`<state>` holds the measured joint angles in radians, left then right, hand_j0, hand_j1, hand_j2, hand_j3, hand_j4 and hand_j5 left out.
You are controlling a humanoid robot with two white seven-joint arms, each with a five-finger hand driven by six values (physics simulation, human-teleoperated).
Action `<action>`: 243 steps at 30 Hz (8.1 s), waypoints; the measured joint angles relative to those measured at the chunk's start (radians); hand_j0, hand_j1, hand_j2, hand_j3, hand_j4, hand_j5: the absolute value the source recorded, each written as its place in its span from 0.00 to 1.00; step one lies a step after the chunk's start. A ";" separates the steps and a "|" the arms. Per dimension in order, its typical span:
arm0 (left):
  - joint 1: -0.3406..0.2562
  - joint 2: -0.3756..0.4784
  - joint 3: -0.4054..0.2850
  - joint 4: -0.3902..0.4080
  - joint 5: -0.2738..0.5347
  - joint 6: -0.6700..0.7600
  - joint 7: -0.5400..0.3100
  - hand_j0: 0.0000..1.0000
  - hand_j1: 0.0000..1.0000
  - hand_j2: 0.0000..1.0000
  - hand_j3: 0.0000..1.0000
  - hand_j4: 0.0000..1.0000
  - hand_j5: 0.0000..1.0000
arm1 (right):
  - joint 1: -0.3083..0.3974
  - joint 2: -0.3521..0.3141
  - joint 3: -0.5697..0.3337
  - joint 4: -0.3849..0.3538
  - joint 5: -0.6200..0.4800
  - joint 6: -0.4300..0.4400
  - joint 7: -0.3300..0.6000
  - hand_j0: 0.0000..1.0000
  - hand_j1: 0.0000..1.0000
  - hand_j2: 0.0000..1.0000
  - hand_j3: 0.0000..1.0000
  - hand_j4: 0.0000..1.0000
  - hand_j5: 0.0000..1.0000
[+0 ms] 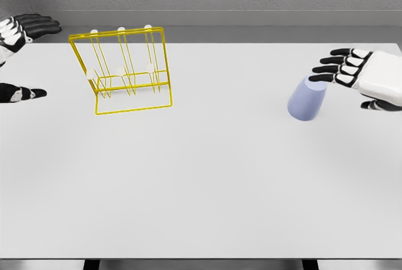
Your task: Place the cup on the cup holder with both arms
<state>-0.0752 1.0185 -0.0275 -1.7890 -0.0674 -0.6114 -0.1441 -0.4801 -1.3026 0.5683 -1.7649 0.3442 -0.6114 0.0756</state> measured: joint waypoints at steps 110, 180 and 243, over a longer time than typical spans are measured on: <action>-0.198 -0.413 -0.699 0.234 0.766 0.470 -0.047 1.00 1.00 1.00 1.00 1.00 1.00 | -0.328 0.533 0.224 -0.001 0.277 -0.003 0.536 0.53 0.53 0.53 0.53 0.53 0.53; -0.307 -0.603 -0.808 0.293 0.707 0.539 -0.042 1.00 1.00 1.00 1.00 1.00 1.00 | 0.391 0.643 -0.713 0.193 -0.344 -0.002 0.536 1.00 1.00 1.00 1.00 1.00 1.00; -0.293 -0.386 -0.528 0.054 0.792 0.527 -0.038 0.68 0.68 0.68 0.68 0.68 0.68 | 0.388 0.647 -0.712 0.190 -0.345 -0.002 0.536 1.00 1.00 1.00 1.00 1.00 1.00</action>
<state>-0.3682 0.6327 -0.5555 -1.7354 0.7244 -0.0843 -0.1826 -0.0920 -0.6556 -0.1441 -1.5749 -0.0011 -0.6137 0.6113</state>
